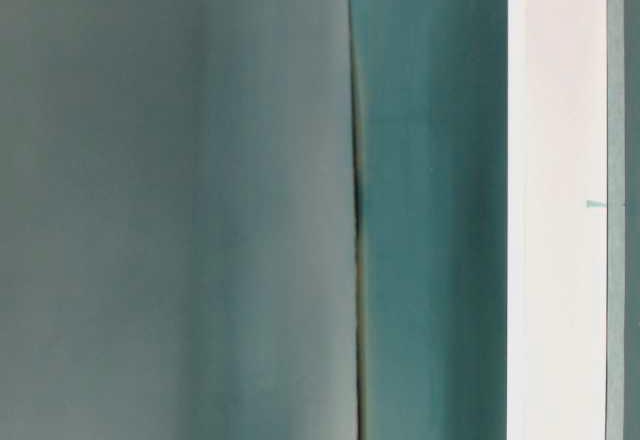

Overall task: Lift a wooden board with both hands.
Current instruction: 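Move both grippers inward toward the two ends of the white board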

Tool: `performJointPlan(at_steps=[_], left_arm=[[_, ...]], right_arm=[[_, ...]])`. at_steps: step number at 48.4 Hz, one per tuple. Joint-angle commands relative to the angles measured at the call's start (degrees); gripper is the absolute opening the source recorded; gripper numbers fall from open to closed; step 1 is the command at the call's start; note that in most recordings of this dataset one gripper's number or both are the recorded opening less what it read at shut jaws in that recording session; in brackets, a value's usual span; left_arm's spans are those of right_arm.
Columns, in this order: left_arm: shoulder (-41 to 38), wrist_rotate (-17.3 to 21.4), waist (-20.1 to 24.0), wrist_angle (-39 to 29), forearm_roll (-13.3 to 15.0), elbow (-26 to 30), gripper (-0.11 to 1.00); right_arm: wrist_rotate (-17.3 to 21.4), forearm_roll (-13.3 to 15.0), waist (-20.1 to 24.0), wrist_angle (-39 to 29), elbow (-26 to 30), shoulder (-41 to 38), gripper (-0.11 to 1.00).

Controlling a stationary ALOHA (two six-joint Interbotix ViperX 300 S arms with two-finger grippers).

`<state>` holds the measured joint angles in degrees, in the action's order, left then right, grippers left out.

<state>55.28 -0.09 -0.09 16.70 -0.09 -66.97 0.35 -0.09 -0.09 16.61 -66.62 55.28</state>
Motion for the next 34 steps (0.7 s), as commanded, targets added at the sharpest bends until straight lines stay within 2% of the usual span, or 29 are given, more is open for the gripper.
performJointPlan(at_steps=[1,4,7,11,16,34], left_arm=[[-6.2,-4.1,-2.3,-1.0,-0.1,4.1,0.14],[-9.4,-6.9,-2.5,-1.8,-0.6,6.2,0.16],[-12.0,-8.6,-2.7,-2.5,-1.1,8.1,0.08],[-14.0,-9.2,-2.8,-3.2,-1.1,9.7,0.02],[-14.8,-9.2,-2.6,-5.6,-1.1,11.2,0.00],[-16.2,-10.0,-0.9,-25.4,-1.1,19.0,0.00]], right_arm=[[0.6,-0.8,-0.2,0.4,1.0,-1.7,0.10],[1.1,-3.3,0.2,-0.6,1.8,-3.3,0.06],[2.0,-4.5,0.3,-1.8,2.7,-4.9,0.01],[3.3,-4.6,0.6,-3.8,3.8,-6.6,0.01],[4.7,-4.6,0.8,-6.9,5.2,-8.0,0.01],[7.6,-4.6,0.5,-28.9,12.3,-11.9,0.01]])
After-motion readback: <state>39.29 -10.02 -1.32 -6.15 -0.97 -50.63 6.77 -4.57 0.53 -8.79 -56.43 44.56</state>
